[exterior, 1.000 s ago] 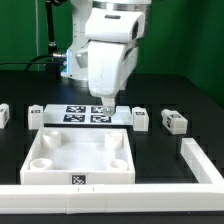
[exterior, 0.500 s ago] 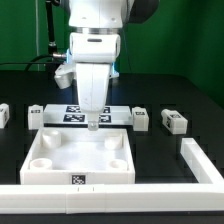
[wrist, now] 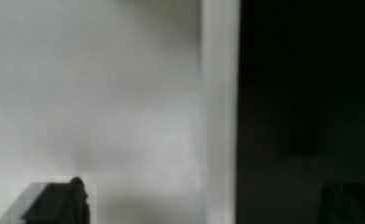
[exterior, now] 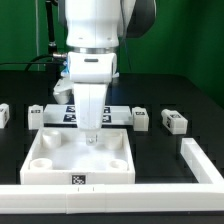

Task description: Assemble square table

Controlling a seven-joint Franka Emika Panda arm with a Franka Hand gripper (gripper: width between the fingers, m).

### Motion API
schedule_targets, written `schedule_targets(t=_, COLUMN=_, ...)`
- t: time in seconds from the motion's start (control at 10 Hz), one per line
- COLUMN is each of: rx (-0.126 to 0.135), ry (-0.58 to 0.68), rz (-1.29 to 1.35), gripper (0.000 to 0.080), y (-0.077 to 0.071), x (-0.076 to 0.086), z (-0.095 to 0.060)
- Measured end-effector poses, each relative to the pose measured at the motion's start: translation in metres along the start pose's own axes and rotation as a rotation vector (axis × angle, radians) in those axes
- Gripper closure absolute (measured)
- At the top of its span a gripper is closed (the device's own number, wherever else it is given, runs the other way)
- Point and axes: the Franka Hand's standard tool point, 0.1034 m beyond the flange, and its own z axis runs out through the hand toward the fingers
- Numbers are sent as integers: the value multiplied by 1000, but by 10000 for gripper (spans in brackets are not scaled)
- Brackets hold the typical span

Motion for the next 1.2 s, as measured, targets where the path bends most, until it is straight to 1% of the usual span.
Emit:
schedule_targets(t=0.1, rx=-5, ry=4, rz=1, gripper=150, y=-1, x=1, z=6)
schedule_targets(t=0.3, rx=-6, ry=6, rz=3, gripper=150, y=-1, x=1, z=9)
schedule_targets(t=0.6, rx=-6, ry=6, rz=3, gripper=568, y=-2, x=1, z=9)
schedule_targets(t=0.7, rx=-6, ry=6, rz=3, gripper=568, y=-2, x=1, z=9)
schedule_targets(t=0.8, rx=-4, ry=6, rz=3, gripper=737, y=-2, x=1, z=9)
schedule_targets(t=1.2, rx=-4, ry=6, rz=3, gripper=744, y=-2, x=1, z=9)
